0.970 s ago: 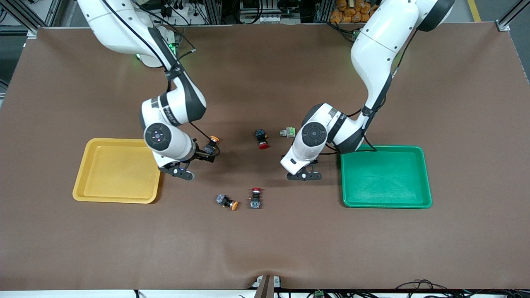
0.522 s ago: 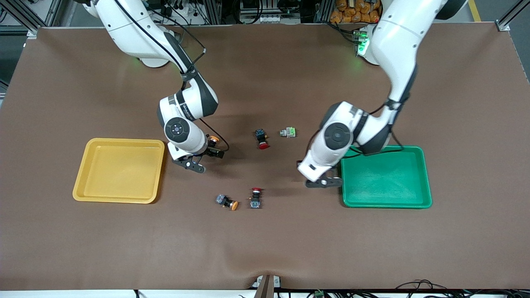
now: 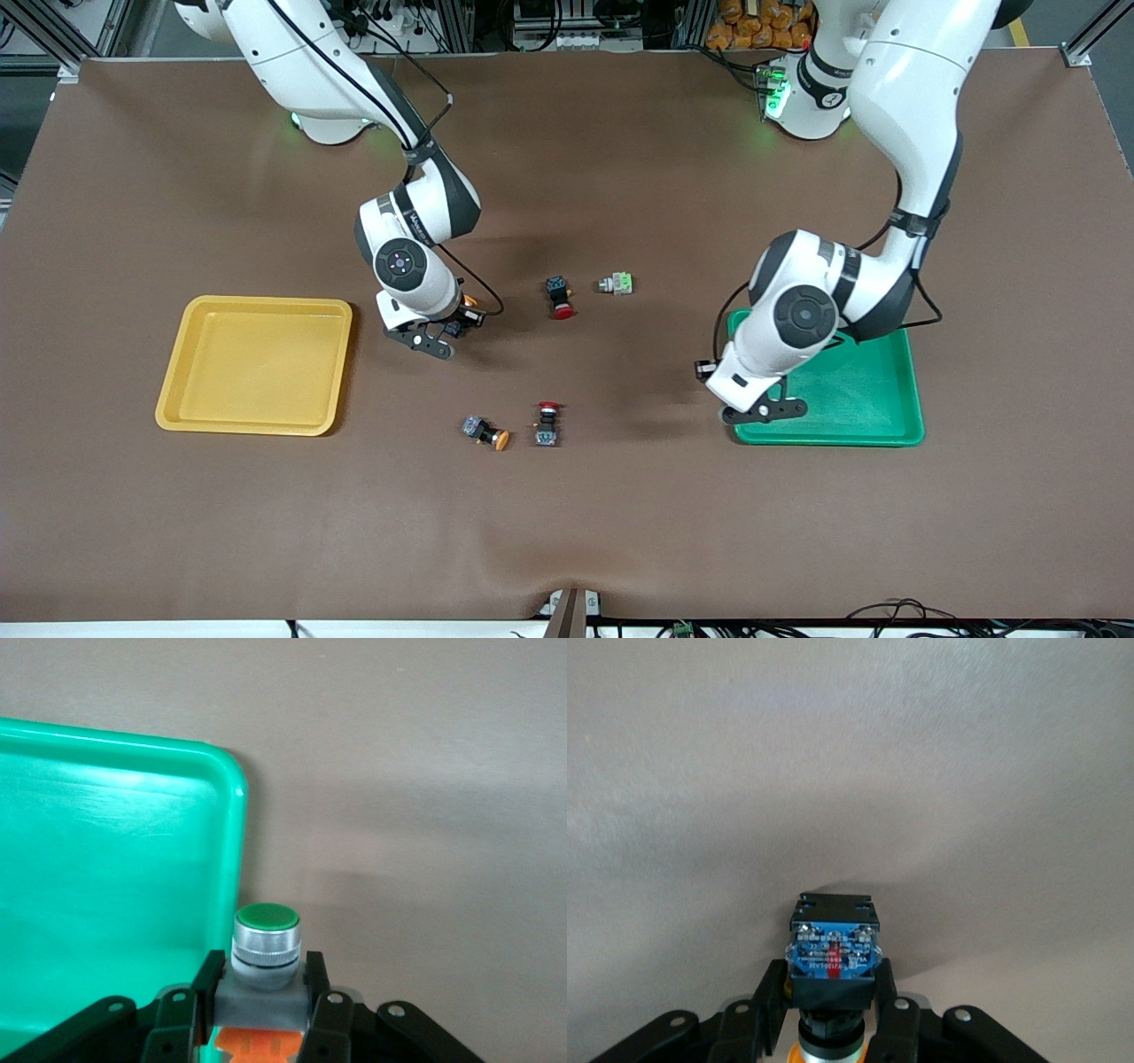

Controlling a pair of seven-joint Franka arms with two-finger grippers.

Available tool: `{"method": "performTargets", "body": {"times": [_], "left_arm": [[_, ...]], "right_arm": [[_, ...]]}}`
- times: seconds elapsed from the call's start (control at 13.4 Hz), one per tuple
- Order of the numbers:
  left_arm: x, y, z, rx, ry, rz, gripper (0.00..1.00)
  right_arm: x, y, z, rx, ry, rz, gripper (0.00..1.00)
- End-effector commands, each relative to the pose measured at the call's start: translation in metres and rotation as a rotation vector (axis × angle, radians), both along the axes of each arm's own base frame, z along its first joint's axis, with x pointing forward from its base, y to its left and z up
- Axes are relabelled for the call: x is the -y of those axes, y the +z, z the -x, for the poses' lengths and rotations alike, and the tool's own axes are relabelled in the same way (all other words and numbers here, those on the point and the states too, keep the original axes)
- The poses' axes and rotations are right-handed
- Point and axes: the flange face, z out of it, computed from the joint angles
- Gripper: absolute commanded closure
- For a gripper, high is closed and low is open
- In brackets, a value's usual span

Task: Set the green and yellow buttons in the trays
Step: 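Carry the green button over the green tray while the right gripper lifts, then release the green button and blue button into their matching trays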

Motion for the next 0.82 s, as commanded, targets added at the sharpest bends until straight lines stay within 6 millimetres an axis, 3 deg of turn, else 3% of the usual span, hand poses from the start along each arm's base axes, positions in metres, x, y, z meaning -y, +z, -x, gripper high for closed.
{"method": "performTargets", "body": {"times": [0.0, 0.15, 0.3, 0.52, 0.67, 0.75], "left_arm": [[-0.023, -0.005, -0.005, -0.006, -0.044, -0.014, 1.0], [-0.052, -0.015, -0.015, -0.015, -0.051, -0.012, 0.98], [-0.052, -0.035, -0.011, -0.028, -0.064, -0.008, 0.96], [-0.055, -0.058, -0.004, -0.006, -0.062, 0.003, 0.96], [-0.055, -0.064, -0.003, -0.013, -0.065, 0.002, 0.96], [-0.054, -0.067, -0.001, -0.014, -0.067, 0.002, 0.95]], "right_arm": [[0.026, 0.049, -0.014, 0.029, -0.062, -0.03, 1.0], [0.07, 0.098, -0.035, 0.011, -0.105, -0.042, 1.0], [0.117, 0.126, -0.052, -0.032, -0.07, -0.052, 1.0], [0.209, 0.135, -0.074, -0.043, 0.034, -0.091, 1.0], [0.282, 0.133, -0.085, -0.021, 0.106, -0.121, 1.0], [0.31, 0.133, -0.09, -0.007, 0.166, -0.134, 1.0]]}}
